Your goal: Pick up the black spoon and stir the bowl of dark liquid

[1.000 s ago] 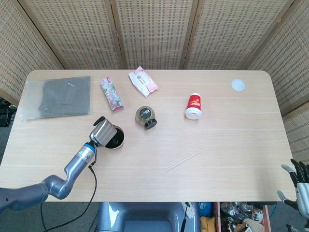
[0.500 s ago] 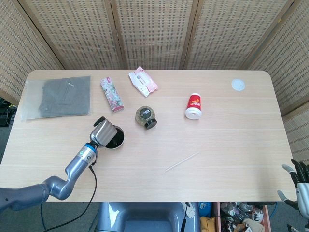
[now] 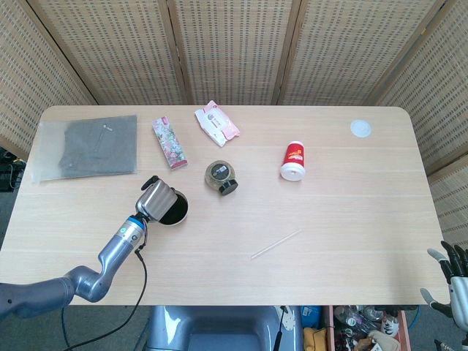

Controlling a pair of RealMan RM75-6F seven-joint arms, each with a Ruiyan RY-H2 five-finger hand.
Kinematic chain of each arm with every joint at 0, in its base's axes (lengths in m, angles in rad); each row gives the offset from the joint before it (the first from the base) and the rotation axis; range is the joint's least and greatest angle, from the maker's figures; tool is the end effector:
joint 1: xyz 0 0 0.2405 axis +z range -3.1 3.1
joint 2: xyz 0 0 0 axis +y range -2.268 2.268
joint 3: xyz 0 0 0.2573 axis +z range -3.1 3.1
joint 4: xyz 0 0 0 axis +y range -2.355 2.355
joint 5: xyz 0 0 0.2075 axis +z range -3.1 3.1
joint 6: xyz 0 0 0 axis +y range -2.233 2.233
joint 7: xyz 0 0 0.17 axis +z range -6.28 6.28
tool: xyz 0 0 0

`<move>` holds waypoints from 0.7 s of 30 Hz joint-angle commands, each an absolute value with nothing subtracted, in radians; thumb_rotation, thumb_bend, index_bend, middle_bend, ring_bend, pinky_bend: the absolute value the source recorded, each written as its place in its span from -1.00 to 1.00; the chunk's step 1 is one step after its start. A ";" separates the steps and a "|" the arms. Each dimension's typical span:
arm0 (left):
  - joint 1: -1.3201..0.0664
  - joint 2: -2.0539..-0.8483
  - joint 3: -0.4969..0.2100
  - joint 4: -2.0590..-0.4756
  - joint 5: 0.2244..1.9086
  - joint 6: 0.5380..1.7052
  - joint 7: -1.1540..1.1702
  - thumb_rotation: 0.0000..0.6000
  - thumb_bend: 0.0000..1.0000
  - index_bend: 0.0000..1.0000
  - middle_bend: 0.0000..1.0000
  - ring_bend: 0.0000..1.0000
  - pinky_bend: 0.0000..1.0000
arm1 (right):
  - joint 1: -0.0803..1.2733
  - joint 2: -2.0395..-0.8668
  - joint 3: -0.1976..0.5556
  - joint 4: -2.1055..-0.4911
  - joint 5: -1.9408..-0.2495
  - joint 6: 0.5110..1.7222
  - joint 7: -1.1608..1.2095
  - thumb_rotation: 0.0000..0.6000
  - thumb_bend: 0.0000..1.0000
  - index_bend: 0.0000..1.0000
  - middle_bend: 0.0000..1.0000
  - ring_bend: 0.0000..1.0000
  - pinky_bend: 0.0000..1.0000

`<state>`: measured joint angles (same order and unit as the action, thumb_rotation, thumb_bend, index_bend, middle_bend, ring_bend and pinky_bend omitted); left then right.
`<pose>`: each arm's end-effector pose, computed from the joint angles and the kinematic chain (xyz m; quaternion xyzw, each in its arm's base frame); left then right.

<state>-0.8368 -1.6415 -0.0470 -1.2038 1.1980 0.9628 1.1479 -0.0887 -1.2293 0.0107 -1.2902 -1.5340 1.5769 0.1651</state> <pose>-0.1587 0.3884 -0.0478 -0.8403 0.0725 -0.1195 0.5238 -0.3810 -0.1388 0.1643 0.5678 -0.3993 0.3460 0.6313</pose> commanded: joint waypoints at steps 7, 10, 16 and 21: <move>-0.826 -1.617 -0.063 -1.241 1.187 0.997 1.126 1.00 -0.46 0.01 0.54 0.35 0.41 | -0.086 -1.228 0.011 -1.292 -1.537 1.577 0.164 1.00 -0.29 -0.51 -0.67 -1.00 -1.00; -0.813 -1.593 -0.074 -1.277 1.187 1.027 1.106 1.00 -0.46 0.00 0.53 0.34 0.41 | -0.084 -1.226 0.013 -1.295 -1.539 1.577 0.162 1.00 -0.29 -0.51 -0.67 -1.00 -1.00; -0.749 -1.506 -0.082 -1.401 1.188 1.123 1.033 1.00 -0.46 -0.07 0.44 0.27 0.41 | -0.076 -1.222 0.013 -1.301 -1.547 1.574 0.158 1.00 -0.29 -0.51 -0.67 -1.00 -1.00; -0.627 -1.420 -0.067 -1.530 1.208 1.263 0.867 1.00 -0.46 -0.09 0.36 0.20 0.41 | -0.064 -1.220 0.014 -1.307 -1.557 1.568 0.154 1.00 -0.29 -0.51 -0.67 -1.00 -1.00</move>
